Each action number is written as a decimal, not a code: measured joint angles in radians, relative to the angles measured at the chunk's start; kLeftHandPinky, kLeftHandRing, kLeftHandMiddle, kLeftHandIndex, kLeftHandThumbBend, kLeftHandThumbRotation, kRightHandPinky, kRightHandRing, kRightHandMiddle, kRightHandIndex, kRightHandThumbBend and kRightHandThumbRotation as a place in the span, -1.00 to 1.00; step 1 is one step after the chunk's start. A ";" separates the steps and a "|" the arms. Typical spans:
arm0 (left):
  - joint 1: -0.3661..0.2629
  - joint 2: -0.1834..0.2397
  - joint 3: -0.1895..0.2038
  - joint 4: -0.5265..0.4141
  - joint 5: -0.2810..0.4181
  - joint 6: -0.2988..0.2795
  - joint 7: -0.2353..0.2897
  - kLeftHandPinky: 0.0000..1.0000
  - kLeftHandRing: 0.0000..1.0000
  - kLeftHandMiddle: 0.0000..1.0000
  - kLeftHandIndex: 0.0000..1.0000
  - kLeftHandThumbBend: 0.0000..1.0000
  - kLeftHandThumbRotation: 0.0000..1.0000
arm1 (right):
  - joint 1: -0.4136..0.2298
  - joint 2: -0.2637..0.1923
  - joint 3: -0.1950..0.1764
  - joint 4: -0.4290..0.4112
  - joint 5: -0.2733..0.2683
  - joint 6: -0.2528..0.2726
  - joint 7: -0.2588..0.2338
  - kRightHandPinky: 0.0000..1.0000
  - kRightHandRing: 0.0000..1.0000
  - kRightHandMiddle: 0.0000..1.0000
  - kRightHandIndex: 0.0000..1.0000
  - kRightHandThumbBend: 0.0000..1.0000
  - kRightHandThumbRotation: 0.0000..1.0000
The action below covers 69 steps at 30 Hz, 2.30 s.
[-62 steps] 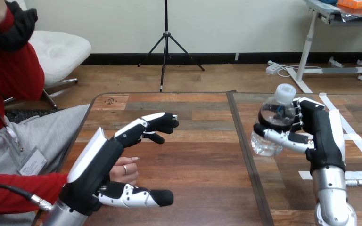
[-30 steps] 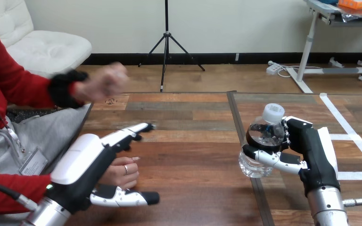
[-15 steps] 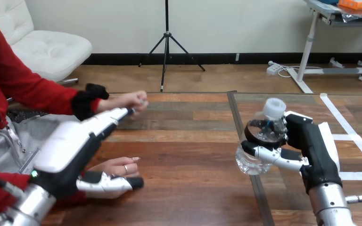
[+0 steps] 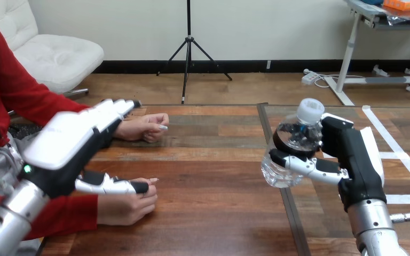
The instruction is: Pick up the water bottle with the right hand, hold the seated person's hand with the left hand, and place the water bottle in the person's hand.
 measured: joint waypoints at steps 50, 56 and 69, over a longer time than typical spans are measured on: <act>-0.210 0.198 -0.284 0.142 0.081 0.143 -0.325 0.93 0.99 1.00 1.00 1.00 0.27 | 0.016 0.004 0.012 -0.098 -0.003 0.052 0.026 -0.29 -0.18 -0.07 -0.07 0.61 -1.00; -0.267 0.197 -0.340 0.219 0.107 0.141 -0.317 0.88 0.96 0.99 1.00 1.00 0.28 | 0.017 0.004 0.012 -0.122 0.015 0.054 0.035 -0.29 -0.18 -0.07 -0.07 0.60 -1.00; -0.357 0.179 -0.448 0.379 0.169 0.184 -0.254 0.73 0.90 0.95 1.00 1.00 0.33 | 0.017 0.004 0.011 -0.170 0.014 0.085 0.037 -0.35 -0.23 -0.09 -0.08 0.61 -1.00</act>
